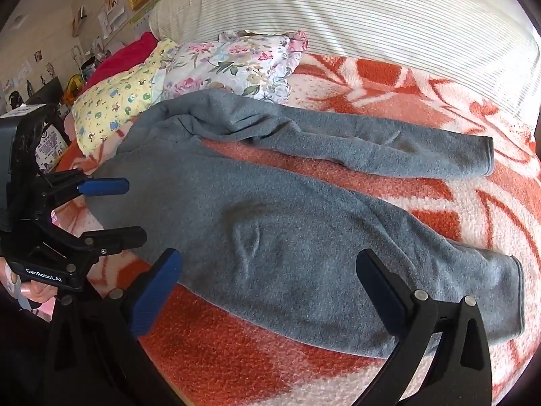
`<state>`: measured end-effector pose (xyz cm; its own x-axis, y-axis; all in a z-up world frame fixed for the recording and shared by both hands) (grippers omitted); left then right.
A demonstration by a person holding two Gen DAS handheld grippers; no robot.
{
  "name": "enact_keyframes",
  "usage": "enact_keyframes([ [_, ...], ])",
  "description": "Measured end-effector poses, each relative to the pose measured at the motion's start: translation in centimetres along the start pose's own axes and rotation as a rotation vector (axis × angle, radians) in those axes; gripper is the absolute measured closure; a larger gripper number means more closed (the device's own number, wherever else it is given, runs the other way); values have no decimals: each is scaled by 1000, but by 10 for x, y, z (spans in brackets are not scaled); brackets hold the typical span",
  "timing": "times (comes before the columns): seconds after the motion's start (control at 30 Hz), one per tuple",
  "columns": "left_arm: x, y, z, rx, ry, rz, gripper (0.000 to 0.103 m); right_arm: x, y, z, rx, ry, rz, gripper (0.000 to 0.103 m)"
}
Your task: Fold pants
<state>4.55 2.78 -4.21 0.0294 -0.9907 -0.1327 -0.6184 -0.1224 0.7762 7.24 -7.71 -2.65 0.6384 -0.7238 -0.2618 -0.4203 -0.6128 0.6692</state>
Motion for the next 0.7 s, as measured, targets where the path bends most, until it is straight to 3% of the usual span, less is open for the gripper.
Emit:
enact_keyframes([
  [0.7, 3, -4, -4, -9, -8, 10, 20, 0, -4, -1, -6, 5, 5, 0],
])
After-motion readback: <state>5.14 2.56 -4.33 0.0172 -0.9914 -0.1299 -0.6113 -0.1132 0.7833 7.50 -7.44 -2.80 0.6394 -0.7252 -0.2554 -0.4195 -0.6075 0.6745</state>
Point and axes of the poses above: each gripper's, at about its wrist camera, not at the fingertips, and y roughly against the way its jaws point, x to its right, z to its underside, the point moved 9 cm from there along -y, roughly the way its jaws point, and after that the axes turned 9 degrees about -z, right-handed, at the moved point
